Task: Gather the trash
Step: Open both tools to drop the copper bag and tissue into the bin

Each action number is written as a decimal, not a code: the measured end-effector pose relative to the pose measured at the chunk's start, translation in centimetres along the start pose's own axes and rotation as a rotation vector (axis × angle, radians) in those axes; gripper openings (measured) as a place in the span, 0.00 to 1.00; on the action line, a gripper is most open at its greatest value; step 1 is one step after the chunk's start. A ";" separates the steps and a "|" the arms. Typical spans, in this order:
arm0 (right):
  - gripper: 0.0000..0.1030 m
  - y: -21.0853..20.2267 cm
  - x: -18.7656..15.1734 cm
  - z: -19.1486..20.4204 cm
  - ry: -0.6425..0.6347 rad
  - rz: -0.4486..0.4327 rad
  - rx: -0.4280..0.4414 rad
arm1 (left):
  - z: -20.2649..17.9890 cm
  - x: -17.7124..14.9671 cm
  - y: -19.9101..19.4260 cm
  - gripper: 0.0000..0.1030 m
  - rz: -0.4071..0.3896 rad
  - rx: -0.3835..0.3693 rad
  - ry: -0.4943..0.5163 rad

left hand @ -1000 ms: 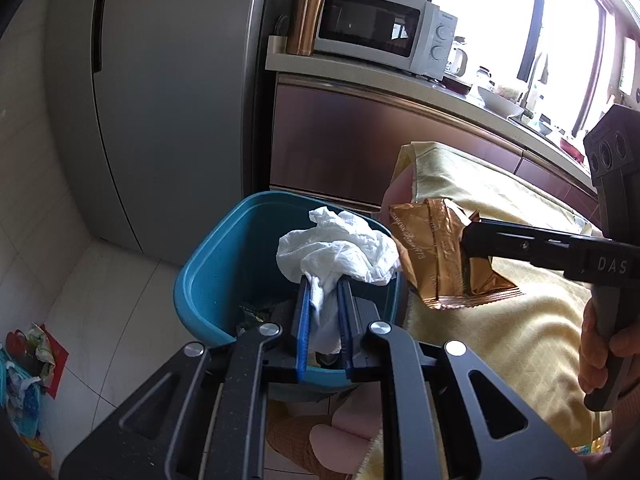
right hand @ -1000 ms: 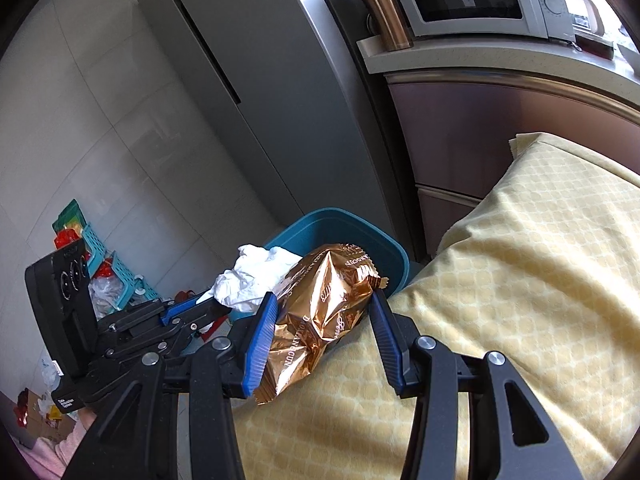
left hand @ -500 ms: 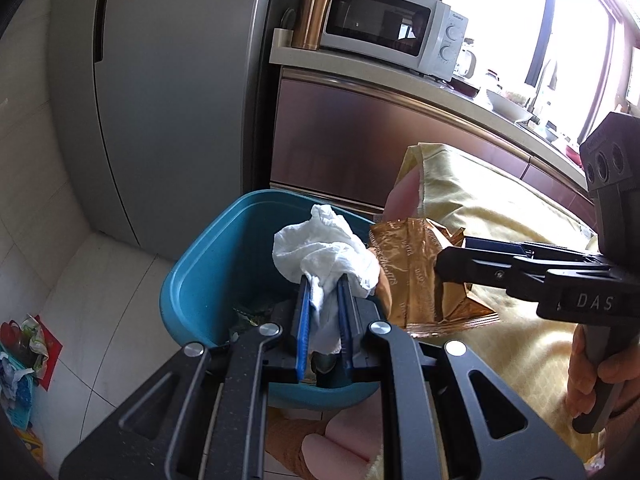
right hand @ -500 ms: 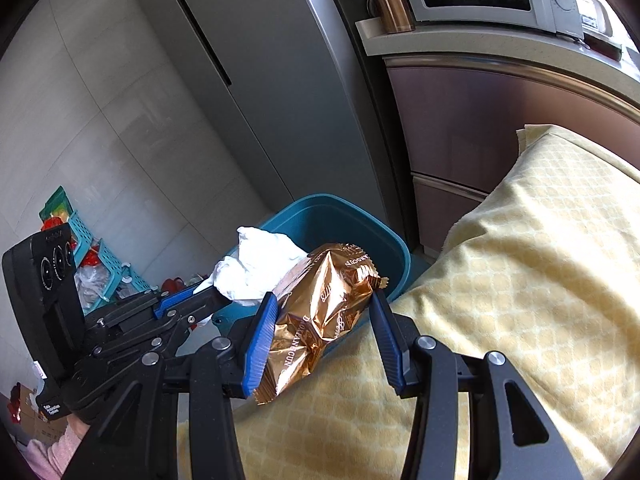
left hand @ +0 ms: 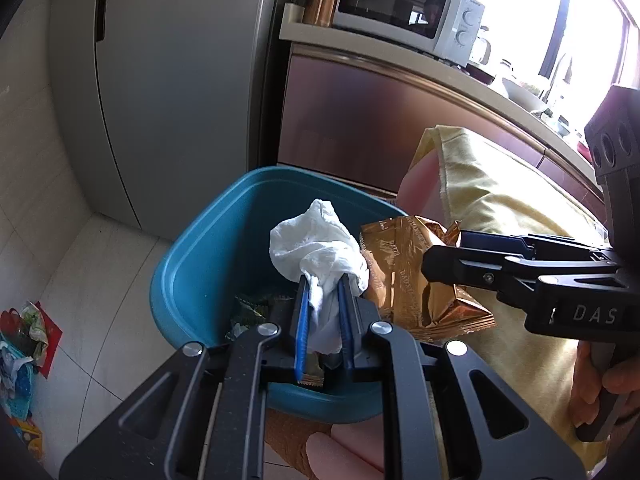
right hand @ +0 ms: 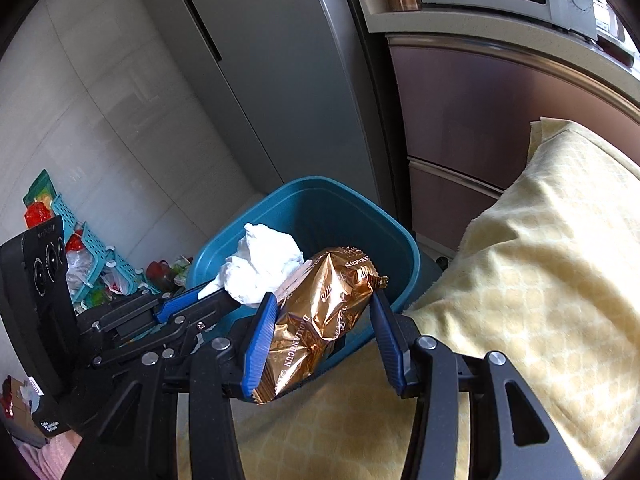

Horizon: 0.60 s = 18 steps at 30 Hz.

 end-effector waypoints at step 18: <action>0.47 0.4 0.0 -0.5 0.038 -0.002 0.035 | 1.3 -0.7 3.5 0.28 0.073 0.021 -0.040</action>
Point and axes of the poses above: each gripper's, at about its wrist camera, not at the fingertips, and y roughly the way its jaws point, z to its left, x to its top, the point moved 4 cm from there along y, roughly the way its jaws point, and after that the axes turned 10 degrees about -y, right-handed, at the moved point
